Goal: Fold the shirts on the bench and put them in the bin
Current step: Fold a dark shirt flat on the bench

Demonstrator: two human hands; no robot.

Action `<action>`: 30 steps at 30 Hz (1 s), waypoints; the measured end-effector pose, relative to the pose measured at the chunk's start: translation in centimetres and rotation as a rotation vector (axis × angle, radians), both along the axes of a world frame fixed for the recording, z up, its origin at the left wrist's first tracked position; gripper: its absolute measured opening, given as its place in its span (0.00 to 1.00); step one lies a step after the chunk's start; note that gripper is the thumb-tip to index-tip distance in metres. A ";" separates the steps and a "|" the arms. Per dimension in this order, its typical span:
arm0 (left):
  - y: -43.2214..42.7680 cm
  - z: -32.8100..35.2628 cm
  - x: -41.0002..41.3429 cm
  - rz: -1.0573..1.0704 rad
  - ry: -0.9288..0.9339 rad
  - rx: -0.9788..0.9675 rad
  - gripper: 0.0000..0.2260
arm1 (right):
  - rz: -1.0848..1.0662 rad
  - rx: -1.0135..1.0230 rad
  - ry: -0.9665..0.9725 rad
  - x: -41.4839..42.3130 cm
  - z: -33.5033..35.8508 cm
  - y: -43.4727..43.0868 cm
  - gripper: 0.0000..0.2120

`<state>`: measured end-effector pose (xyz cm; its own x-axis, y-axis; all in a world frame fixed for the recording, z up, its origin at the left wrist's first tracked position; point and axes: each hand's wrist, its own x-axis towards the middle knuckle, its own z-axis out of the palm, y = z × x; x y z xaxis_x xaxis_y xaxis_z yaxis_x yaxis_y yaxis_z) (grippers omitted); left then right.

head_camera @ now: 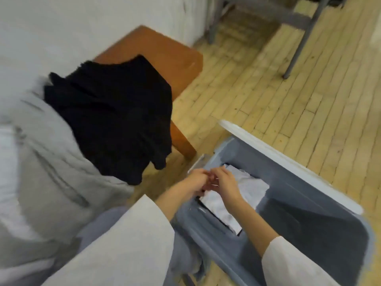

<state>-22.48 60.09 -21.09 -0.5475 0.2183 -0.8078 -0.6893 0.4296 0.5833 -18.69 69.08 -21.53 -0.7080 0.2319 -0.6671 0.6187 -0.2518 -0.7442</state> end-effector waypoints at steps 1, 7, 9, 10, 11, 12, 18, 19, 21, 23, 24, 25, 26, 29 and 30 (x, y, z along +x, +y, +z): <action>-1.1 2.5 0.1 0.064 0.066 0.047 0.10 | 0.038 -0.011 0.044 -0.7 2.1 -1.5 0.09; -17.6 14.1 1.7 0.408 0.522 0.092 0.14 | 0.432 -0.119 0.345 -2.5 14.9 -15.5 0.09; -23.2 16.3 3.0 0.539 0.597 0.063 0.15 | 0.552 -0.176 0.382 -1.9 18.2 -20.6 0.05; -26.2 17.5 4.3 0.622 0.616 0.062 0.16 | 0.606 -0.191 0.389 -1.3 19.6 -23.6 0.05; -29.3 18.2 5.4 0.702 0.637 0.048 0.17 | 0.653 -0.178 0.377 -0.6 20.9 -26.6 0.05; -31.8 18.7 6.5 0.751 0.655 0.016 0.17 | 0.684 -0.170 0.366 -0.1 21.6 -29.1 0.04; -46.4 18.3 15.1 0.886 0.740 -0.337 0.13 | 0.982 -0.045 0.261 4.2 22.9 -43.9 0.06; -48.0 17.7 16.5 0.876 0.736 -0.381 0.13 | 1.034 0.014 0.248 4.8 22.5 -45.5 0.06; -51.2 16.3 18.8 0.845 0.664 -0.426 0.15 | 1.113 0.111 0.232 5.8 21.7 -49.0 0.06; -53.3 15.4 19.7 0.821 0.581 -0.416 0.18 | 1.175 0.168 0.209 6.4 20.5 -51.7 0.03; -53.8 15.1 19.7 0.816 0.566 -0.412 0.19 | 1.204 0.193 0.198 6.7 20.0 -52.7 0.01; -54.5 14.8 19.6 0.823 0.569 -0.420 0.20 | 1.230 0.221 0.192 6.9 19.6 -53.9 0.05; -54.9 14.6 19.3 0.821 0.582 -0.436 0.22 | 1.237 0.247 0.198 6.9 18.9 -54.8 0.10; -55.6 13.3 18.2 0.855 0.590 -0.481 0.25 | 1.238 0.440 0.268 7.0 18.1 -56.2 0.11; -55.8 13.0 18.0 0.871 0.588 -0.501 0.23 | 1.266 0.533 0.303 6.9 17.7 -56.5 0.08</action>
<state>-4.49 4.31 -8.12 -0.6737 -0.6884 -0.2685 -0.5444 0.2167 0.8103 -11.82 12.60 -3.83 -0.7229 -0.4891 -0.4881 0.0108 0.6982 -0.7158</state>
